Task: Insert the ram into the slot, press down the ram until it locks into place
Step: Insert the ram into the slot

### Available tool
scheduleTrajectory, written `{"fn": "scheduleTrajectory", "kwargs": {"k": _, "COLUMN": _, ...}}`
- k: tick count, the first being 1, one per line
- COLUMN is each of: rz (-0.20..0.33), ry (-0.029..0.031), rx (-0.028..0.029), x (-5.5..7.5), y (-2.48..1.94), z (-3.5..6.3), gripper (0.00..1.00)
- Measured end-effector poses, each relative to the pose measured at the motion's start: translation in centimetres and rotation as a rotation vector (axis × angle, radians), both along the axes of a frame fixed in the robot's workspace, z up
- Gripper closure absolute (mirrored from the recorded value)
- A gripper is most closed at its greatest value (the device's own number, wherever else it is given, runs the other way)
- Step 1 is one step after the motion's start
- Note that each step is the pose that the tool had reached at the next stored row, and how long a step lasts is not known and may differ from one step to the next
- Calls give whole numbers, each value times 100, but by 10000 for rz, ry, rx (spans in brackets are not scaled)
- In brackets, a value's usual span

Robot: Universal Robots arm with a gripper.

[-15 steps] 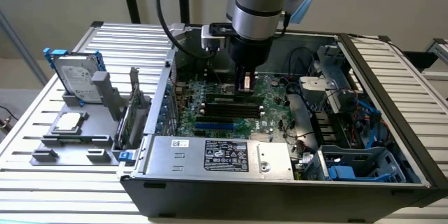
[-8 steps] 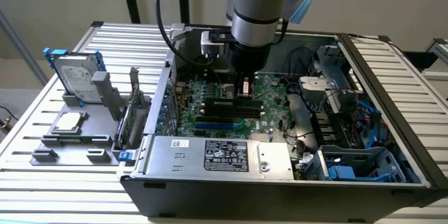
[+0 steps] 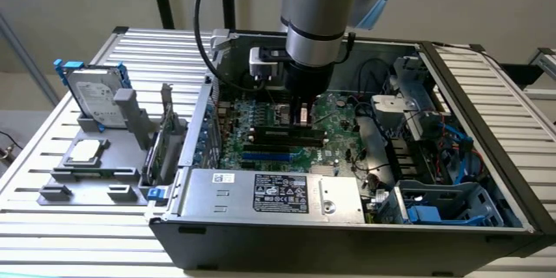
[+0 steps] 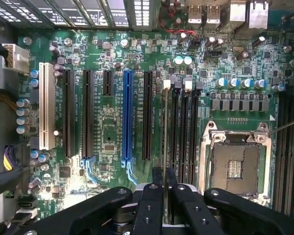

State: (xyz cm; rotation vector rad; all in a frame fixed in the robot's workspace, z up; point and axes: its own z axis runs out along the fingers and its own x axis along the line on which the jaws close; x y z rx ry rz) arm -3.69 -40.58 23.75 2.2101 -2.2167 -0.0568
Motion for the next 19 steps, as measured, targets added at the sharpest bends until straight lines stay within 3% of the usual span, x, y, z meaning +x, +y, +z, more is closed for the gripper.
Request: {"fn": "scheduleTrajectory", "kwargs": {"k": 19, "rz": 12, "ry": -16, "rx": 0, "x": -3, "y": 32, "z": -56, "gripper": 87}}
